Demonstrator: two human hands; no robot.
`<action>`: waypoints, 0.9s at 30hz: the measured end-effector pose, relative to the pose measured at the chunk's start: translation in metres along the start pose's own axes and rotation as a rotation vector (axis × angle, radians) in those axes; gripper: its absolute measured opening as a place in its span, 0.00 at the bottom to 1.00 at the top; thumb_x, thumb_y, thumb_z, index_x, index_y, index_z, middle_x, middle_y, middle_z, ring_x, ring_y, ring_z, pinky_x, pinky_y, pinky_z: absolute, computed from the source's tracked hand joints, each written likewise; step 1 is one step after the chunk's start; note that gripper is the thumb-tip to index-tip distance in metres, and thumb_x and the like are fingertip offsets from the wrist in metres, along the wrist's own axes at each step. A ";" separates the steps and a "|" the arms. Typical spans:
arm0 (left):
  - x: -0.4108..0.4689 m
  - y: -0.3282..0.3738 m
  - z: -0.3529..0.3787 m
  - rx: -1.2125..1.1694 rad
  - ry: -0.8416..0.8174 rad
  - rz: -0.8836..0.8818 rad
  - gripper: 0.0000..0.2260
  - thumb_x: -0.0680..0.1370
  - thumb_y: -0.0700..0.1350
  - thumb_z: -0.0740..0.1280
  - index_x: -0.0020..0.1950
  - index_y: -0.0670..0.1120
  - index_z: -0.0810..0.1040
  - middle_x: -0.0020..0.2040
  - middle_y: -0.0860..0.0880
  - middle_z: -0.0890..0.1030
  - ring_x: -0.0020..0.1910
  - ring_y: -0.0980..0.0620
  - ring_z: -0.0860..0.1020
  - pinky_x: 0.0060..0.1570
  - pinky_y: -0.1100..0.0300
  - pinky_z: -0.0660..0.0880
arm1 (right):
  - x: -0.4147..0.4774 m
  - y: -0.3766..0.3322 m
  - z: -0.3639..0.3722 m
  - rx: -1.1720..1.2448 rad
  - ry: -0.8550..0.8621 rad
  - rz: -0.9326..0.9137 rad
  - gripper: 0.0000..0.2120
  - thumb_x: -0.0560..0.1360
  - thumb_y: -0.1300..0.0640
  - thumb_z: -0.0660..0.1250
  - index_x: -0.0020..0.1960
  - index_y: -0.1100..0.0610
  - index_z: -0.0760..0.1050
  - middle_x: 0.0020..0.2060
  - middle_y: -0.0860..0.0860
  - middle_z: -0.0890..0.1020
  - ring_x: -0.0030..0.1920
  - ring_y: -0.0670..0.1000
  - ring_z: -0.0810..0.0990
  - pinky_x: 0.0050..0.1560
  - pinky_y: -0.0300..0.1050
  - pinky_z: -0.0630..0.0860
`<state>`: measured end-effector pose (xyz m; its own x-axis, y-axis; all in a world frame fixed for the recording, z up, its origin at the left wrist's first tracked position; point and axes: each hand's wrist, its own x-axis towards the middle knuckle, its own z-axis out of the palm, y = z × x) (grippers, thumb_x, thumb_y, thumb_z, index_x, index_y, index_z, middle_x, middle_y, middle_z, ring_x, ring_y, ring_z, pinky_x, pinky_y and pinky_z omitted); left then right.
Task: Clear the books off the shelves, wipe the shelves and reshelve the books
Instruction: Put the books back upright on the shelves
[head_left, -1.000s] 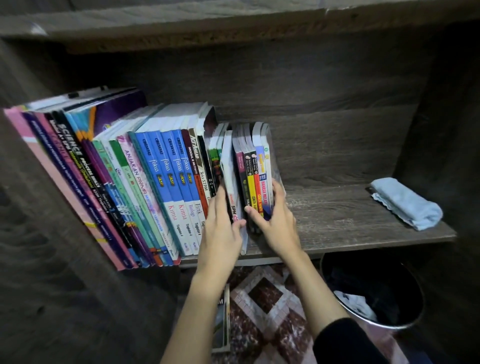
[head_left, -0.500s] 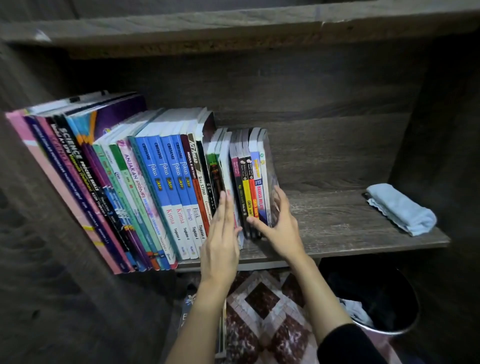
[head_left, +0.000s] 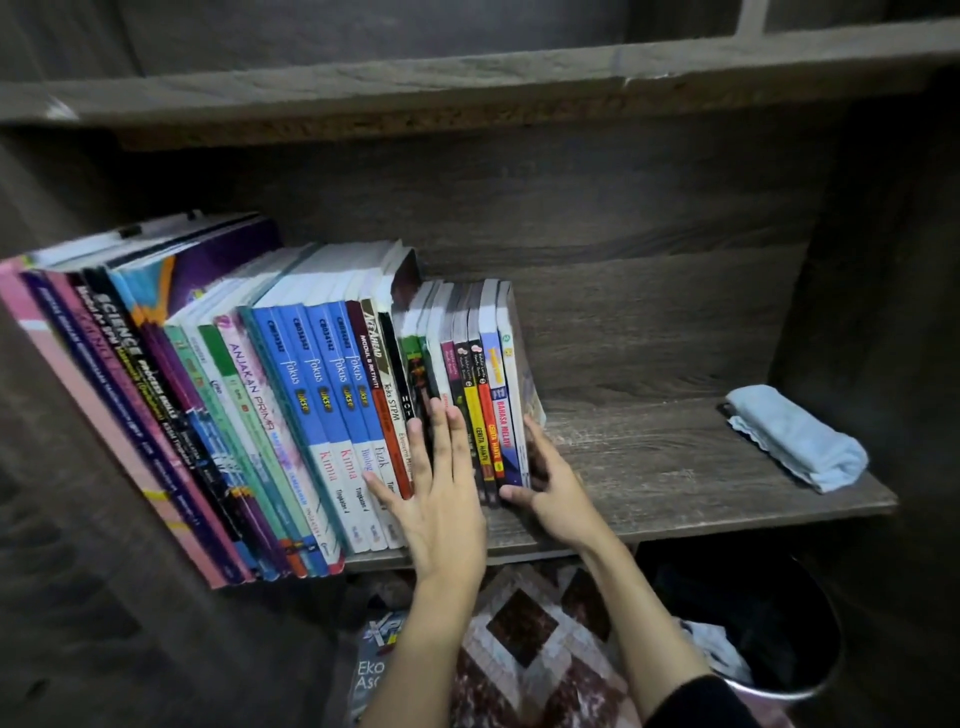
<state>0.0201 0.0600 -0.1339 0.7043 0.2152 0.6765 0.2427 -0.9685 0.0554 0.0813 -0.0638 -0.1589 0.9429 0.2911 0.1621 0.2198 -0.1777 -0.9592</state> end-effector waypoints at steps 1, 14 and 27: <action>0.001 0.001 0.003 -0.004 0.020 0.005 0.60 0.58 0.39 0.79 0.77 0.45 0.40 0.77 0.50 0.37 0.76 0.47 0.37 0.60 0.25 0.41 | 0.001 0.000 -0.001 0.030 -0.020 -0.005 0.45 0.70 0.71 0.70 0.77 0.44 0.54 0.76 0.48 0.61 0.72 0.48 0.66 0.69 0.52 0.69; 0.002 0.015 0.001 0.153 0.045 0.055 0.59 0.61 0.47 0.77 0.76 0.36 0.37 0.76 0.38 0.36 0.75 0.40 0.35 0.70 0.43 0.33 | 0.007 -0.005 -0.004 -0.185 -0.037 0.023 0.45 0.71 0.62 0.72 0.75 0.37 0.50 0.68 0.36 0.62 0.71 0.46 0.66 0.73 0.52 0.62; 0.006 0.006 0.013 -0.190 0.180 0.190 0.37 0.70 0.35 0.56 0.76 0.39 0.44 0.77 0.43 0.40 0.76 0.50 0.39 0.73 0.58 0.40 | 0.002 -0.021 0.000 0.247 0.135 -0.101 0.36 0.66 0.73 0.73 0.71 0.58 0.67 0.64 0.50 0.76 0.61 0.38 0.76 0.63 0.37 0.72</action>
<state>0.0348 0.0574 -0.1388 0.5915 0.0193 0.8061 -0.0222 -0.9989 0.0402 0.0788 -0.0595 -0.1382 0.9478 0.1649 0.2730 0.2622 0.0843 -0.9613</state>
